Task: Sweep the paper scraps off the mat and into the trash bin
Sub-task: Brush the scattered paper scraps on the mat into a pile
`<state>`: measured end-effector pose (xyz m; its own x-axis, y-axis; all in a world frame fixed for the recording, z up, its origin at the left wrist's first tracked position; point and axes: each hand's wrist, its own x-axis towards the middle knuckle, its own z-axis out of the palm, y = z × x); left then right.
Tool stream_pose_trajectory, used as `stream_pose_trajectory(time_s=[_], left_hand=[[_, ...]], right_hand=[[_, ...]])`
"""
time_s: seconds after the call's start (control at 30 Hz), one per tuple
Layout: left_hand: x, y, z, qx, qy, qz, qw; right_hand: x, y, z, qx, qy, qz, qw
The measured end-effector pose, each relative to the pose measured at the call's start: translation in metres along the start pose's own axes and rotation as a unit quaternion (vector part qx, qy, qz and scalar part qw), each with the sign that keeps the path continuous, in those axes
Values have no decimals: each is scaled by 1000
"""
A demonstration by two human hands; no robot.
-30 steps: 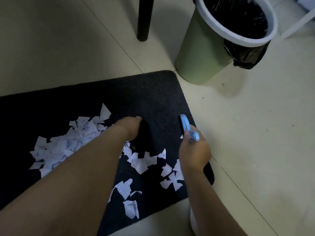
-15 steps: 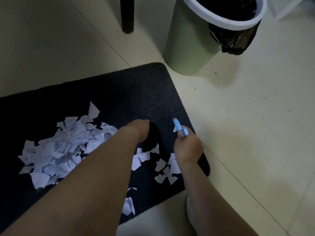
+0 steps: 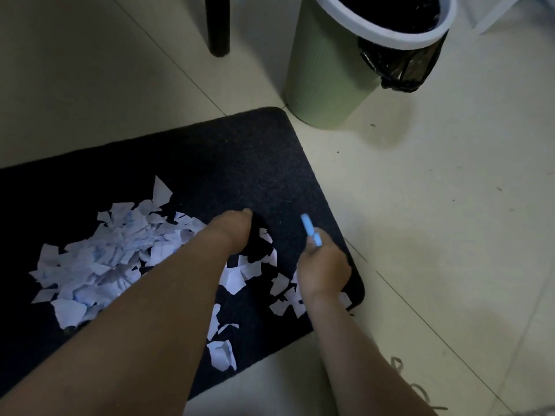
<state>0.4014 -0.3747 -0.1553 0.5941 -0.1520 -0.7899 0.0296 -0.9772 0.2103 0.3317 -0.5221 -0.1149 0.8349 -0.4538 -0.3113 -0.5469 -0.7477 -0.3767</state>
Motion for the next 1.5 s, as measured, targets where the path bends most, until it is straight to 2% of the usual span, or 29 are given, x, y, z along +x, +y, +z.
stream_pose_trajectory(time_s=[0.13,0.27,0.37,0.47,0.6,0.7,0.87,1.17,1.33,1.4,1.5], left_hand=[[1,-2,1,-10,0,-4,1000],[-1,-8,1,-40,26,6,999],[-1,-11,6,-50,43,12,998],[-4,-11,13,-55,42,9,998],[-15,-10,25,-41,58,2,997],[-28,-8,39,-21,104,7,994],[-45,0,62,-38,116,25,992],[-43,-13,47,-29,116,-3,993],[-48,-18,40,-7,77,-32,996],[-48,-18,41,-3,74,-41,996],[-47,-17,42,1,85,-48,995]], right_hand=[[-28,-26,26,-8,-70,-20,997],[-47,-41,37,52,-90,-32,994],[-48,-34,30,98,-61,-29,993],[-41,-18,18,120,19,-24,992],[-28,15,-1,64,88,33,993],[-30,40,-10,41,110,78,990],[-54,50,4,14,55,68,996],[-80,-10,34,79,-17,-19,997],[-67,0,21,97,69,25,993],[-66,8,19,72,65,49,994],[-76,1,31,26,26,33,999]])
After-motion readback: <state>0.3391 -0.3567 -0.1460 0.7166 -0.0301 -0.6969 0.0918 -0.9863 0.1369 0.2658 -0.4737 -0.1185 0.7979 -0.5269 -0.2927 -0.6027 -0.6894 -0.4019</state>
